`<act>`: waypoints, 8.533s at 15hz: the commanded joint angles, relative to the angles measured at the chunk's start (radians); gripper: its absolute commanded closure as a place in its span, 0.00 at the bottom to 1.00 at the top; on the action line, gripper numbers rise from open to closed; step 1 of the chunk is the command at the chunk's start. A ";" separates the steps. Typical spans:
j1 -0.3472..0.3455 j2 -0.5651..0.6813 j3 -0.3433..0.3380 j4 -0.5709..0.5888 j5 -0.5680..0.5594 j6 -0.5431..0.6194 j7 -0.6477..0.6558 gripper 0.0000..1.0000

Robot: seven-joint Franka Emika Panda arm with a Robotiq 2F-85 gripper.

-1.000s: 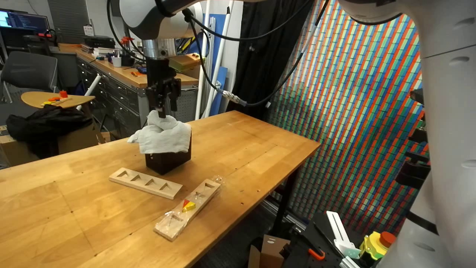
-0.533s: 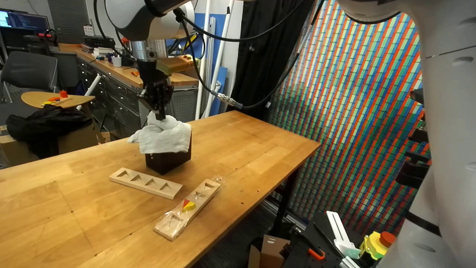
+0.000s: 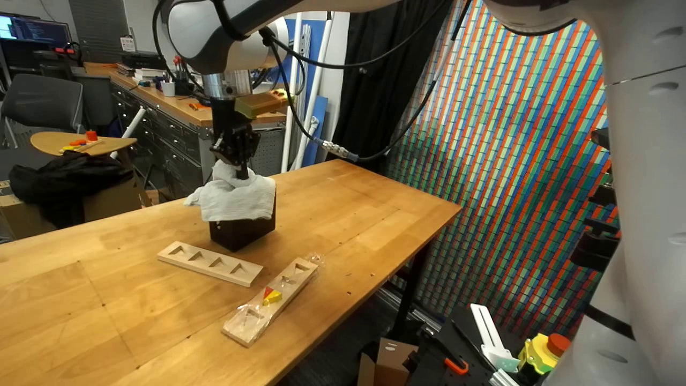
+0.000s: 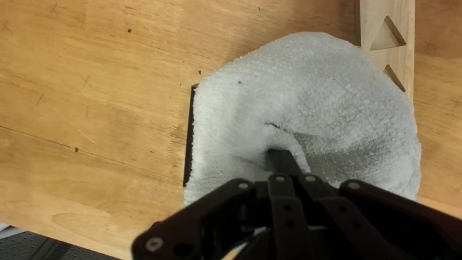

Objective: Place the white towel inside the black basket

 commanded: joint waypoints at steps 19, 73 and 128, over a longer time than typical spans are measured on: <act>-0.166 0.183 0.053 -0.051 0.399 0.084 -0.155 1.00; -0.041 0.234 0.027 0.379 0.027 -0.185 -0.250 1.00; -0.056 0.038 0.031 -0.072 0.104 0.061 -0.122 1.00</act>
